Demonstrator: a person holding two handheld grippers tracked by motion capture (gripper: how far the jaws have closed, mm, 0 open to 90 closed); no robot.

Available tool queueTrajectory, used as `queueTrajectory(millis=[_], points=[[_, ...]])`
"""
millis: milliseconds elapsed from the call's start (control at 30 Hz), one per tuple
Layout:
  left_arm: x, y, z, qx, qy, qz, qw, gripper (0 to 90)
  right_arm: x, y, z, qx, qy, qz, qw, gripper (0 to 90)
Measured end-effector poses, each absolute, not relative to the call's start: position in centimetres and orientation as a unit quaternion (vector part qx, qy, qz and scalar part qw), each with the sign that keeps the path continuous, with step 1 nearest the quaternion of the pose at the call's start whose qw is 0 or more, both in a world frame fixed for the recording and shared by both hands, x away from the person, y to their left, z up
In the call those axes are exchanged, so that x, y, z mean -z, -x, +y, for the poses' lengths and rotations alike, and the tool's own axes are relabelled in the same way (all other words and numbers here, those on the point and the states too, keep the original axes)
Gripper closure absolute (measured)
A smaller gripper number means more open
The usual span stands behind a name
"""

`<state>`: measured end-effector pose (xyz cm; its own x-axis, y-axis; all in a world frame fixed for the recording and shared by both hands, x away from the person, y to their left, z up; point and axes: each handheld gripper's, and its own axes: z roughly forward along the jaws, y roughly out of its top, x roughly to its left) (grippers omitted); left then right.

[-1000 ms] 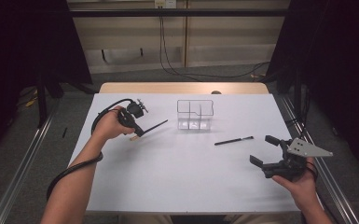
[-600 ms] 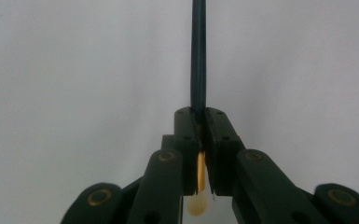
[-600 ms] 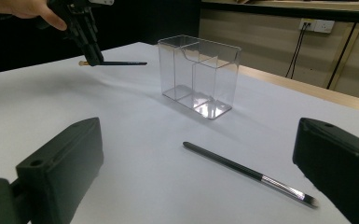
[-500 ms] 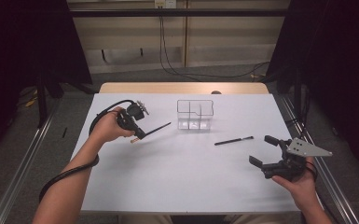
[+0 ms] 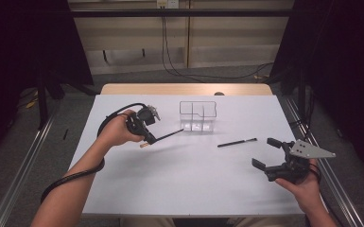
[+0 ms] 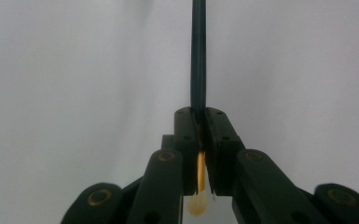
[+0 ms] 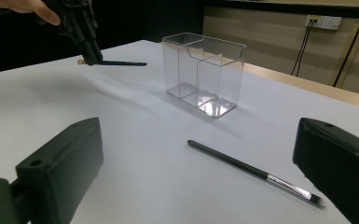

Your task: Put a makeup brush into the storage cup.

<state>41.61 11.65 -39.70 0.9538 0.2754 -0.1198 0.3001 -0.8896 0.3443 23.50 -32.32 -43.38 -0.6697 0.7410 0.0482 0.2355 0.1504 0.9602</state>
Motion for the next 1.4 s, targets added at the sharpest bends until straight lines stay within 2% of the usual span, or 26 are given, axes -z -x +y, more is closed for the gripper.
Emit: queueTrajectory(millis=[633,800,1400], points=[[38.7,-39.9,8.5,0.047,-0.978,0.081,0.184,84.3,43.5,-23.7,-31.9,-0.556,-0.335,0.728,0.222,1.0],[38.8,-39.4,7.9,0.05,-0.976,0.087,0.194,84.3,43.5,-23.7,-31.9,-0.555,-0.334,0.729,0.221,1.0],[38.5,-37.9,4.6,0.064,-0.977,0.04,0.201,84.3,43.6,-23.8,-31.9,-0.553,-0.334,0.732,0.216,1.0]])
